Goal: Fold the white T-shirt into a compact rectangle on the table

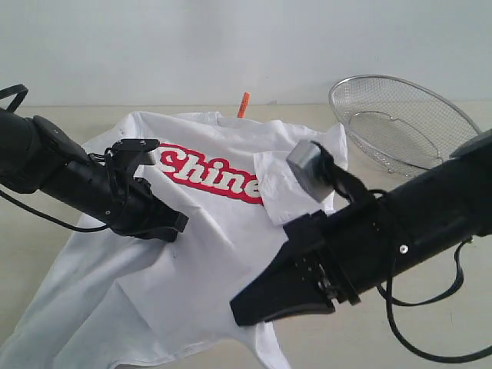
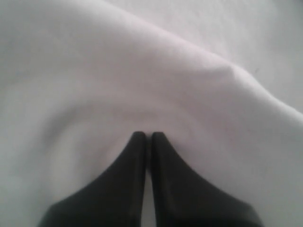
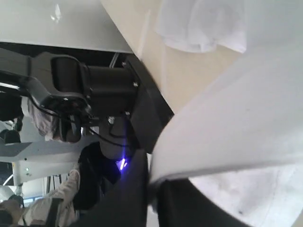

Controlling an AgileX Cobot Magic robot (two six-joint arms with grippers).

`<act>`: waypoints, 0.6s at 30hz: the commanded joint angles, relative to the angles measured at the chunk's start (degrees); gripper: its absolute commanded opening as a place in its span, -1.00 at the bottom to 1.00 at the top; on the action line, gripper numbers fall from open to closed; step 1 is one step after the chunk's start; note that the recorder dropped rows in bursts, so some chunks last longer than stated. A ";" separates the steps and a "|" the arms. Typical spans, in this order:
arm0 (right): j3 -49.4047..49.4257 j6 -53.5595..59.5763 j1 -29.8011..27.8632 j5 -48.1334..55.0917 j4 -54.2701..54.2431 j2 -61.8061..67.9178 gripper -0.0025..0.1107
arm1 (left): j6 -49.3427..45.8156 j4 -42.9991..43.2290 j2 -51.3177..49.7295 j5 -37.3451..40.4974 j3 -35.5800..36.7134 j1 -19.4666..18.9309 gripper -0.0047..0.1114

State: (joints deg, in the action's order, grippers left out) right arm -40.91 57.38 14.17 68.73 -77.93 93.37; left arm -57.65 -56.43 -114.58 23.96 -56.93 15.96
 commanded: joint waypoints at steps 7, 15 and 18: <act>0.33 -8.87 1.42 1.24 -0.60 -16.72 -0.96 | 0.45 2.18 -2.10 -2.00 0.64 -0.09 -0.84; 0.33 -17.04 -1.20 -8.46 17.14 -11.83 -0.96 | 0.45 2.18 -2.10 -3.02 0.64 -0.09 -0.84; 0.33 -17.13 -1.20 -11.21 20.19 -7.17 -0.96 | 0.45 2.30 -2.10 -2.99 0.64 -0.09 -0.84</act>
State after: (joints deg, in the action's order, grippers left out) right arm -40.89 40.75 13.21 60.42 -61.27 82.88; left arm -57.54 -56.30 -114.58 23.39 -56.93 15.96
